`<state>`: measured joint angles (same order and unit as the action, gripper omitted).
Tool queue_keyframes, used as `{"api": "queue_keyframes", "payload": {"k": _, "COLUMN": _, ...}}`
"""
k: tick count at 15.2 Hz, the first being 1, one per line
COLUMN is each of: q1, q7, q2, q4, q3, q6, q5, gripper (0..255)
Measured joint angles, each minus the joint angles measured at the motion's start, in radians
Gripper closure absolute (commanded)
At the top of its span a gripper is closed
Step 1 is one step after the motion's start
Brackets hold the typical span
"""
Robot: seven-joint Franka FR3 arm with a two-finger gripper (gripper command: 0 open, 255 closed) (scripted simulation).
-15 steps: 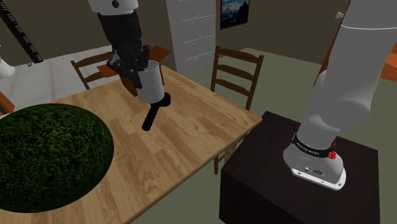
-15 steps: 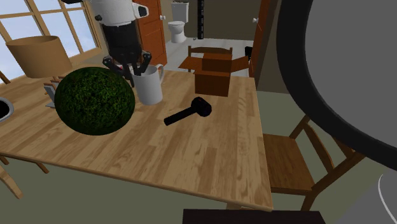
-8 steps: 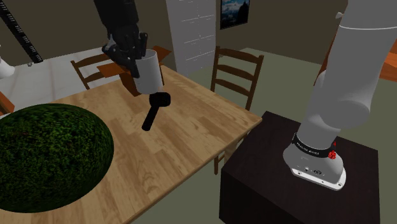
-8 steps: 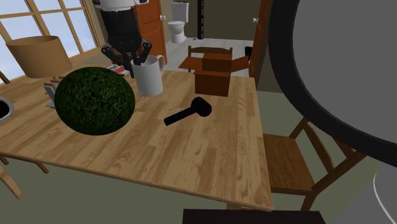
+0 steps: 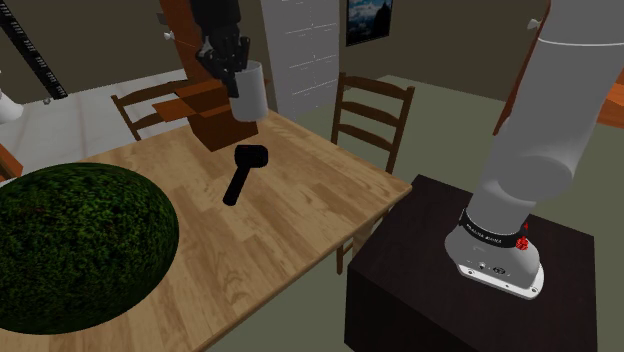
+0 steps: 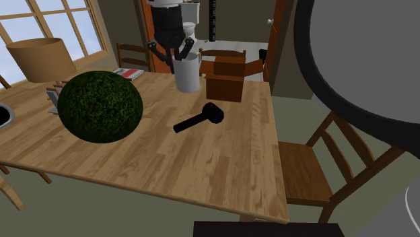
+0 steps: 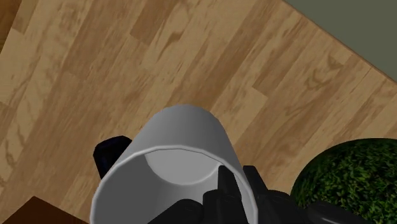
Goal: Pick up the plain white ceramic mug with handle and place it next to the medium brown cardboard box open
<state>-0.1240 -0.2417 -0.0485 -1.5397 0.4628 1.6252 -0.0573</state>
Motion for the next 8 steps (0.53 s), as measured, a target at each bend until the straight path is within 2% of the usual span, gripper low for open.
{"api": "queue_keyframes", "payload": {"k": 4, "q1": 0.052, "q7": 0.097, "q2": 0.004, "q4": -0.006, "q3": -0.046, "q6": 0.006, "q5": 0.008, "gripper": 255}}
{"api": "queue_keyframes", "payload": {"k": 8, "q1": 0.091, "q7": 0.175, "q2": -0.038, "q4": 0.046, "q3": -0.082, "q6": -0.003, "q5": -0.003, "gripper": 255}}
